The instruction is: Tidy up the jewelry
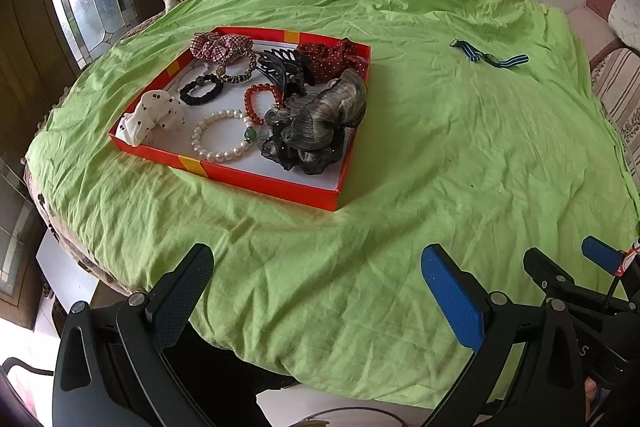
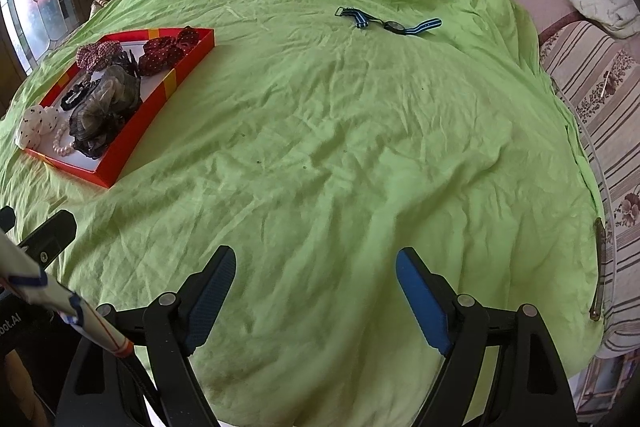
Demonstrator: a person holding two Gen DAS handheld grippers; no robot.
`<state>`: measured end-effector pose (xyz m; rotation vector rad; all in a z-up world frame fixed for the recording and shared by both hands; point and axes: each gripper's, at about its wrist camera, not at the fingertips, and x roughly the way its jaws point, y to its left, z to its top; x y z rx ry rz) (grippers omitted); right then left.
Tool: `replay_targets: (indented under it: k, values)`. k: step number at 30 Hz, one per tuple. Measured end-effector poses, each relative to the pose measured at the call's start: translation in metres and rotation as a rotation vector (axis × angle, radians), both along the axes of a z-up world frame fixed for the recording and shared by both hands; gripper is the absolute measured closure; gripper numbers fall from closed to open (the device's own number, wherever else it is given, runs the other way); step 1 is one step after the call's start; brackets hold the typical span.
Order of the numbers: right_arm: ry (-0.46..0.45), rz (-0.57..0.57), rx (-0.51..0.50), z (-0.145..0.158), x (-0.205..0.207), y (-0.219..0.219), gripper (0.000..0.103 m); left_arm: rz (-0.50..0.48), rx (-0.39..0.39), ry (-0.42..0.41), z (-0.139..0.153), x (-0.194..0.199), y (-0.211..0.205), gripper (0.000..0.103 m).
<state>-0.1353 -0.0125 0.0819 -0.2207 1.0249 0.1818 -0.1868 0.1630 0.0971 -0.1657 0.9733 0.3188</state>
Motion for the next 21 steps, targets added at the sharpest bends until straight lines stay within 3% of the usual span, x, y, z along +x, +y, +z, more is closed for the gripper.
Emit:
replay_targets:
  k: [21]
  values:
    - [-0.012, -0.011, -0.008, 0.0067, -0.0083, 0.0025, 0.016, 0.005, -0.025, -0.004, 0.0024, -0.0063, 0.0030, 0.000]
